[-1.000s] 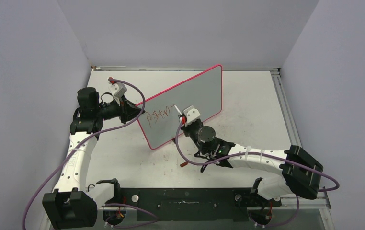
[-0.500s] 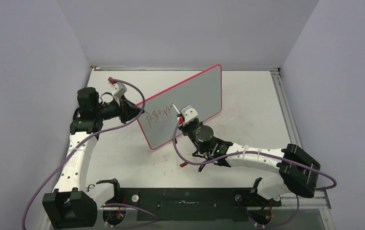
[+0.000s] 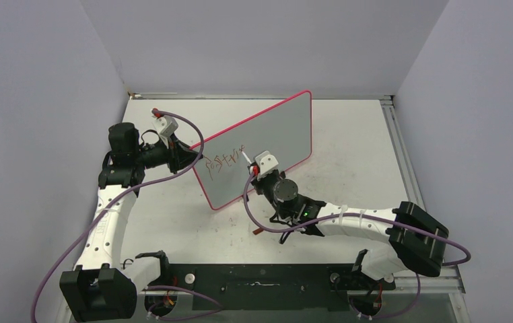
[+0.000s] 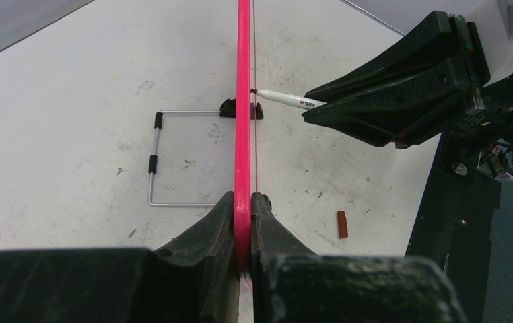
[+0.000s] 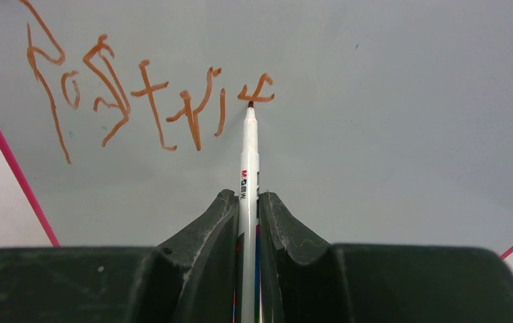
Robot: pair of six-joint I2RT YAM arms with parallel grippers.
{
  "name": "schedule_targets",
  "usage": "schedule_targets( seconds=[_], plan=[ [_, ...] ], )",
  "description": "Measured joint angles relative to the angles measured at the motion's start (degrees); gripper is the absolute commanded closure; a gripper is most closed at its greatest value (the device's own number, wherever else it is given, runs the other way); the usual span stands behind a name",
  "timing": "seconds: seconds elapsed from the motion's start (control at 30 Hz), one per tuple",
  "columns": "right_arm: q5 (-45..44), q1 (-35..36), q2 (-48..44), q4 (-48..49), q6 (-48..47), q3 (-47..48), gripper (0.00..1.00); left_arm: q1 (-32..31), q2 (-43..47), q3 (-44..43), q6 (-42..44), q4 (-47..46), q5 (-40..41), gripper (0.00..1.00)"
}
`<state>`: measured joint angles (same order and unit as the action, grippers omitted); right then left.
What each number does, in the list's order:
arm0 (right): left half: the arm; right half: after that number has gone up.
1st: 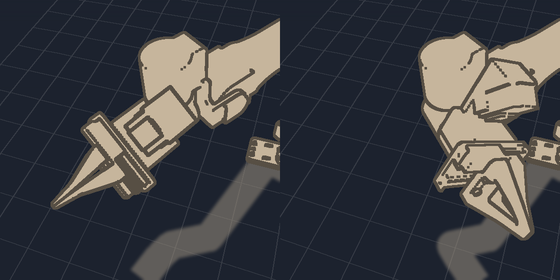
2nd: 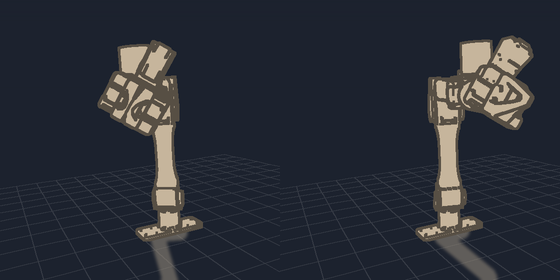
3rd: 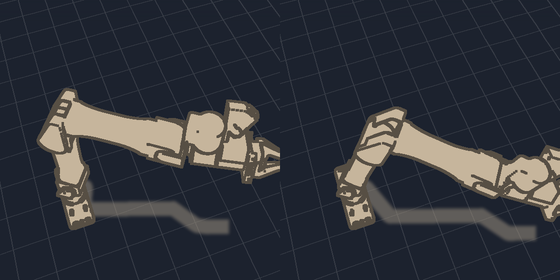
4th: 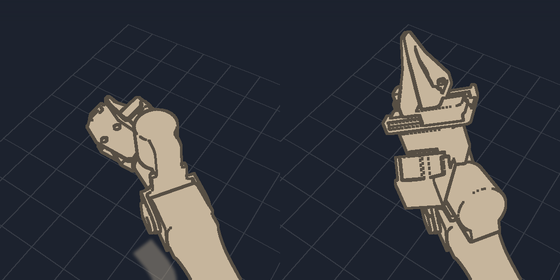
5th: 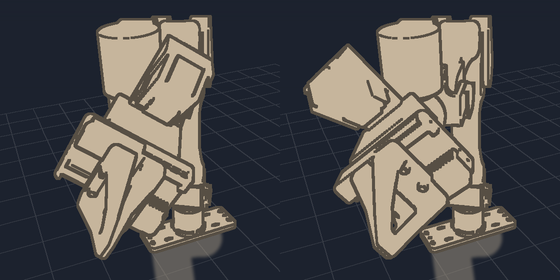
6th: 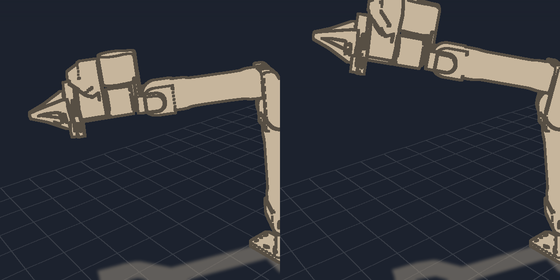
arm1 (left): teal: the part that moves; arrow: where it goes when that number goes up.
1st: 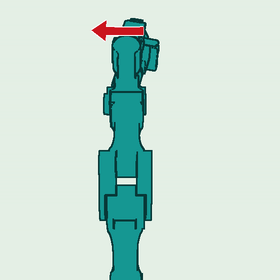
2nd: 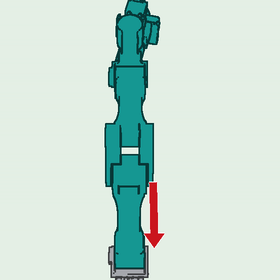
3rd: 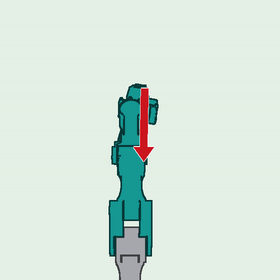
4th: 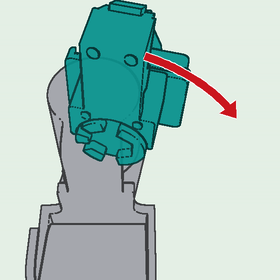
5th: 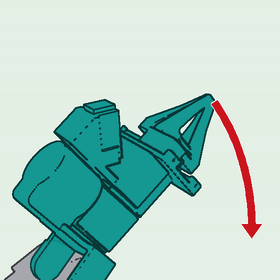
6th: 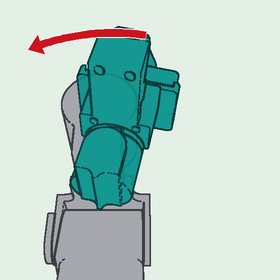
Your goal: Write a sentence on the whiteboard
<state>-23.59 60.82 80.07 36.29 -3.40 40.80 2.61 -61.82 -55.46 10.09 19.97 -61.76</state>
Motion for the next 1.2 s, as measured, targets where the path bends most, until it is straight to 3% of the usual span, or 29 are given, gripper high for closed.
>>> schedule_targets(
  seconds=[1.2],
  plan=[
    [-2.14, 0.24, -1.62, -1.18, -1.62, -1.31, 0.95, 0.00, 0.00, 0.00, 0.07, 0.00, -0.44, 1.00]
  ],
)
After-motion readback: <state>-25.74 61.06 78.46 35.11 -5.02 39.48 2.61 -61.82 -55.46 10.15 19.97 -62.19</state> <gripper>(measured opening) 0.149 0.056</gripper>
